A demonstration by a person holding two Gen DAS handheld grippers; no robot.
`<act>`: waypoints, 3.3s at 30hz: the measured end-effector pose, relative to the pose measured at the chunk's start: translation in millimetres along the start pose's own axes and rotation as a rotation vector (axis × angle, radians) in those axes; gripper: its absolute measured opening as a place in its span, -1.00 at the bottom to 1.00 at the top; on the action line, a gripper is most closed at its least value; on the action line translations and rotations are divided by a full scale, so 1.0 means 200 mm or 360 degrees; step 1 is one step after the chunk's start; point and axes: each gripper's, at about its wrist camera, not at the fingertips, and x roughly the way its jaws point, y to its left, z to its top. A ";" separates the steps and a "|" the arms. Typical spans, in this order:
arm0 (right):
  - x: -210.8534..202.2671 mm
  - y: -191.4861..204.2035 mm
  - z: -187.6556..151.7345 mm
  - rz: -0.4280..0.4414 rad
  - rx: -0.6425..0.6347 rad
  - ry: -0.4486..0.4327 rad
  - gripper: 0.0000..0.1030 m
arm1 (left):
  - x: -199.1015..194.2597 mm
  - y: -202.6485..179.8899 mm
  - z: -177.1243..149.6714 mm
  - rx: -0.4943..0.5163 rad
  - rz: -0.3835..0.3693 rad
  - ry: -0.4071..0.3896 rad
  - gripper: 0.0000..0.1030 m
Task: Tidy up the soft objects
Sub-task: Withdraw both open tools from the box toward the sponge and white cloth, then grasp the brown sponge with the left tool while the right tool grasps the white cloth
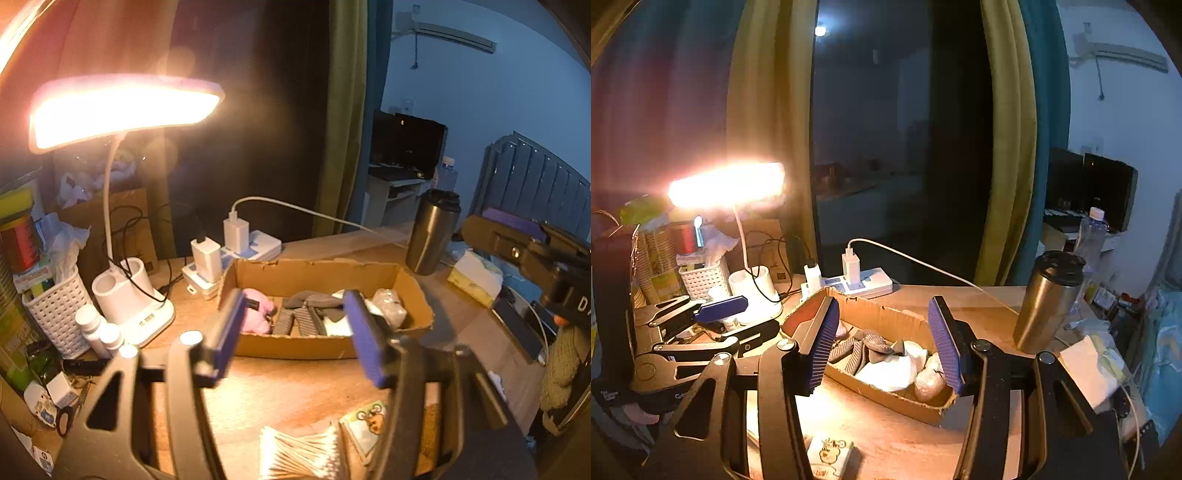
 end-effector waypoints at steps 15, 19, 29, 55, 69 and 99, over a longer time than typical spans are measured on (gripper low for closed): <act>-0.24 -0.10 -0.14 -0.0106 0.0030 0.0000 0.05 | -0.17 -0.12 -0.03 0.0002 -0.0100 -0.0079 0.50; -0.28 -0.13 -0.21 -0.0123 0.0054 0.0025 0.05 | -0.18 -0.17 -0.05 0.0027 -0.0133 -0.0073 0.50; -0.30 -0.21 -0.38 -0.0140 0.0127 0.0121 0.05 | -0.12 -0.31 -0.12 0.0100 -0.0194 0.0023 0.50; -0.18 -0.40 -0.87 -0.0232 0.0291 0.0506 0.20 | 0.09 -0.53 -0.41 0.0235 -0.0299 0.0342 0.50; -0.08 -0.38 -1.00 -0.0254 0.0214 0.0625 0.20 | 0.16 -0.64 -0.52 0.0325 -0.0334 0.0467 0.50; -0.20 -0.53 -1.04 -0.0223 0.0321 0.0494 -0.72 | 0.28 -0.77 -0.65 0.0458 -0.0364 0.0626 -0.03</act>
